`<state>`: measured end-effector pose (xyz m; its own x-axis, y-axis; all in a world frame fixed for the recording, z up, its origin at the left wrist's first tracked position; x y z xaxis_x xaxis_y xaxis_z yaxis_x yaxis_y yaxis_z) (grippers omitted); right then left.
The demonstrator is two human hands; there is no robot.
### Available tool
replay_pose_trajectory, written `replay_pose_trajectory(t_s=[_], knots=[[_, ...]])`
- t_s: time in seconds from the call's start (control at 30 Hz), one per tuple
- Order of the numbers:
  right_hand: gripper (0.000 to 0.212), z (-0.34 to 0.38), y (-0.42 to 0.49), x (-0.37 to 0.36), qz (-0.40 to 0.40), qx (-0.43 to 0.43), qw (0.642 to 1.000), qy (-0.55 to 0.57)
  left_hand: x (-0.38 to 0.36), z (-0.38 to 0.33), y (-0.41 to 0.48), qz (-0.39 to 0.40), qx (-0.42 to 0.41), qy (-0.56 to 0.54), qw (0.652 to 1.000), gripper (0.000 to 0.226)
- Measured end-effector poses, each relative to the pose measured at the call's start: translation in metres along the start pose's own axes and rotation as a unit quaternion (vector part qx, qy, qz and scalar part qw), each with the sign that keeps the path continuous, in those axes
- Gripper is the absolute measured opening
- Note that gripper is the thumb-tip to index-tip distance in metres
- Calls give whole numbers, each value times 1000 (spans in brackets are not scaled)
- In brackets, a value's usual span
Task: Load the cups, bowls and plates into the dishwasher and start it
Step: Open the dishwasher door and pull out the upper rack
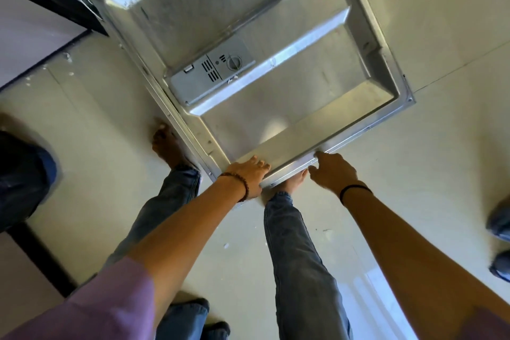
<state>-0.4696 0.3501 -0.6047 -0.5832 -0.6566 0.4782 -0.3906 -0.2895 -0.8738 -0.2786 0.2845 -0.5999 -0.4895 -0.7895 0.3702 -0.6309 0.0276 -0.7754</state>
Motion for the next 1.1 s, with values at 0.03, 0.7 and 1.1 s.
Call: replay_pose_trajectory(t_s=[0.03,0.7,1.1], knots=[[41,11,-10,8,-18,10,1000,15,10,-1,-7,-17,1,-9,1000,61],[36,296,-170,253,-207,294,929,85,278,75,-240,-402,87,-41,911,70],[61,409,-229,404,-485,427,763,20,409,145,-365,-627,111,207,742,63]])
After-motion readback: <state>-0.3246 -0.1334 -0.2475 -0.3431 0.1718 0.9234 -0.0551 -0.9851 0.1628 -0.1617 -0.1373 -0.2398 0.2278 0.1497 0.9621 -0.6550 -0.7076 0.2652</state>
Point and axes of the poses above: each hand's wrist, its own y-axis towards the middle knuckle, its own x-axis out of the back of the hand, z = x × y, the point moved 4 cm from there along y, towards the middle knuckle, and after that the axes turned 11 degrees about -x, right-handed, at the moved point
